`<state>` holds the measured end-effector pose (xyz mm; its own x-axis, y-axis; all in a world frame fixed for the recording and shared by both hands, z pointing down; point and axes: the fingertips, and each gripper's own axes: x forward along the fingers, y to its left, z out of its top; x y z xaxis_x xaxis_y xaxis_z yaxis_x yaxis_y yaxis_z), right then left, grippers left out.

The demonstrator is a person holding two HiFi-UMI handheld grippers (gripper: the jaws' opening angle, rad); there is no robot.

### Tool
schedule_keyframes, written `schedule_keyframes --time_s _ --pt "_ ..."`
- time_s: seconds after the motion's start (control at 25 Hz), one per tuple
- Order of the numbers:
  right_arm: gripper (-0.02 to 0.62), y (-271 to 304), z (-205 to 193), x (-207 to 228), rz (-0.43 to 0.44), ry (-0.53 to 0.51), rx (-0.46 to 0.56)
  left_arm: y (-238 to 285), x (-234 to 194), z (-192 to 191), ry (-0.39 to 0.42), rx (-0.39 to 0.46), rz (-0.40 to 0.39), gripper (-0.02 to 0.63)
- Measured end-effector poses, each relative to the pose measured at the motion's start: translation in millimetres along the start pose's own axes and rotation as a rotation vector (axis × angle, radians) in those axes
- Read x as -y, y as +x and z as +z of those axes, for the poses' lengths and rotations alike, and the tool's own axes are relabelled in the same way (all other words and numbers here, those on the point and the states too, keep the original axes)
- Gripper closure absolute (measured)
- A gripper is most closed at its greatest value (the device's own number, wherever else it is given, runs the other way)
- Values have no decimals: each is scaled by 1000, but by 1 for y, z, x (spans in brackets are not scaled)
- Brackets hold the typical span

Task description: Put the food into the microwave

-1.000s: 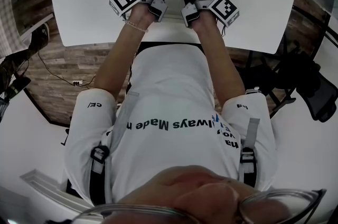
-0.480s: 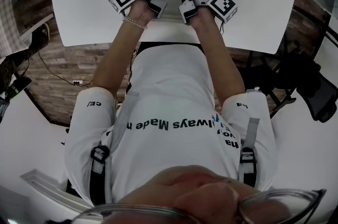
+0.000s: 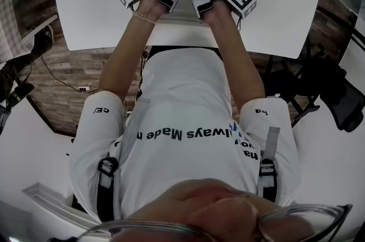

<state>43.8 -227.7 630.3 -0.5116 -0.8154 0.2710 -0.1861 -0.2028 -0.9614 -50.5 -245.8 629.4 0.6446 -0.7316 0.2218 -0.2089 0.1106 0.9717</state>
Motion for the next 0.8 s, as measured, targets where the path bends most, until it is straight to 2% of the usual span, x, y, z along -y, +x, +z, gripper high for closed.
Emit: schedule_keyframes --time_s 0.36,0.52,0.64,0.8 --pt "572 1 2 -1 6 -4 11 1 2 1 10 -1 13 586" --pt "568 1 4 -3 17 -12 17 0 7 1 15 3 -11 583" --pt "548 -1 3 -3 13 -14 13 -4 13 3 33 9 -13 546" --pt "545 0 3 -4 -5 -38 7 -12 13 10 40 20 0 541"
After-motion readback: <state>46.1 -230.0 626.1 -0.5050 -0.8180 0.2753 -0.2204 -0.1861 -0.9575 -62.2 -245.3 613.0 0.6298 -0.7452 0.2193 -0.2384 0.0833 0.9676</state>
